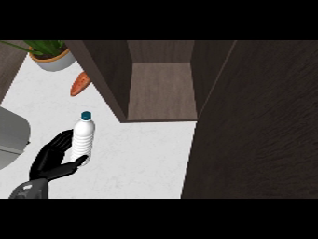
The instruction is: Pick up the bottled water, place it into the cabinet and close the cabinet
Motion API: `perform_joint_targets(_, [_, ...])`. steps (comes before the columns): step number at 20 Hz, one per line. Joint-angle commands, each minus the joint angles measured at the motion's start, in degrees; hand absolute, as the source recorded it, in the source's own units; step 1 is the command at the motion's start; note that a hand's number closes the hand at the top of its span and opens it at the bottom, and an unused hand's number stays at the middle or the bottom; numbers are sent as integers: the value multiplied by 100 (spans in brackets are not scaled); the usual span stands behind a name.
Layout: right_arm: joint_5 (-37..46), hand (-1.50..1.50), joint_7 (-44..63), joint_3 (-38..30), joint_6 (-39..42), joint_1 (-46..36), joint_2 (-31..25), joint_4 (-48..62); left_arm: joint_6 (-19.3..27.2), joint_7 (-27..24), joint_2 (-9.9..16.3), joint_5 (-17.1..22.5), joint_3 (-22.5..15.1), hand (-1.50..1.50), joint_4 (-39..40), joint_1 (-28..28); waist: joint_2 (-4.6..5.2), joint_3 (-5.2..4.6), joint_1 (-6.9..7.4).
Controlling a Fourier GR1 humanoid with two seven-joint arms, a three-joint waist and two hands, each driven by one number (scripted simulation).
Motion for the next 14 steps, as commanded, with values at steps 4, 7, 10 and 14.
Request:
perform_joint_targets(4, [161, -150, 72, -167, -3, -52, -130, -273, -479, -549, -186, -156, -367, 150, -93, -172, -6, 8, 69])
perform_joint_targets(7, [147, -150, -22, -15, -89, 60, -127, -284, 457, -1315, -349, -788, -860, 150, -418, 9, -6, 4, 27])
perform_joint_targets(10, [433, -150, 26, 182, -204, 43, -103, -184, 737, -1485, -265, -748, -839, 150, -696, 36, -23, 8, 67])
perform_joint_targets(14, [269, -150, 5, 178, -153, 449, -393, -623, 2040, -1018, -1167, -669, -803, 150, -1104, 31, -44, 17, 60])
